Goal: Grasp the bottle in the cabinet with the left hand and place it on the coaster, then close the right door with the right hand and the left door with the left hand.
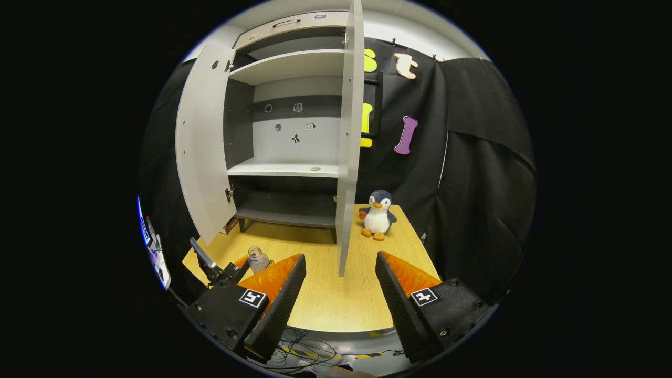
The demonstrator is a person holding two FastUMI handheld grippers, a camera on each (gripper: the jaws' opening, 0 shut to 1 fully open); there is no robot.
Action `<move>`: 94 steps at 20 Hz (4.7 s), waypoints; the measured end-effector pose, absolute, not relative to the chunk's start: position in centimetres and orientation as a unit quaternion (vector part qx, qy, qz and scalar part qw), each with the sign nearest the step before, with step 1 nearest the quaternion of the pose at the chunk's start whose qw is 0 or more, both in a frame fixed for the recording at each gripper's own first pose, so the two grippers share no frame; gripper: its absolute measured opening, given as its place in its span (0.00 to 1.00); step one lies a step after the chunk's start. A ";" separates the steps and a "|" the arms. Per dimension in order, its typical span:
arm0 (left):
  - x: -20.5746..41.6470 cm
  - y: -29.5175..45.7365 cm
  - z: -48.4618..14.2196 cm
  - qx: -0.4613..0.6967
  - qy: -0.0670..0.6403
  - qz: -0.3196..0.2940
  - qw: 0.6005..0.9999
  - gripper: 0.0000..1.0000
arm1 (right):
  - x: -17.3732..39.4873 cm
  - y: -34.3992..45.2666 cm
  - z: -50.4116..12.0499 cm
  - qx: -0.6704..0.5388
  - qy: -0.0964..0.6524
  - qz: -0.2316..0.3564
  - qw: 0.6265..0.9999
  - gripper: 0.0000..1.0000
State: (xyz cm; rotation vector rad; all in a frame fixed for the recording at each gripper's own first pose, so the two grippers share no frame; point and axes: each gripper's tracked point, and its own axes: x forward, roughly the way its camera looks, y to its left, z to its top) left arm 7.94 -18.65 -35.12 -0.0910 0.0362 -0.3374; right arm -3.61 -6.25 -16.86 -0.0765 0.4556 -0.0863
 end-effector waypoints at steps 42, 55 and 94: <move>-3.8 1.6 -3.7 -0.006 -0.001 -0.008 1.000 0.96 | 1.7 -16.1 0.1 -0.009 0.024 -0.098 0.995 0.83; -3.2 -3.6 -2.3 -0.006 0.006 0.039 0.999 0.96 | 13.1 -17.9 3.0 -0.027 0.025 0.008 0.999 0.83; 3.0 9.7 -3.9 -0.008 0.012 0.038 0.999 0.96 | 9.2 1.4 2.4 -0.010 0.011 0.053 0.999 0.81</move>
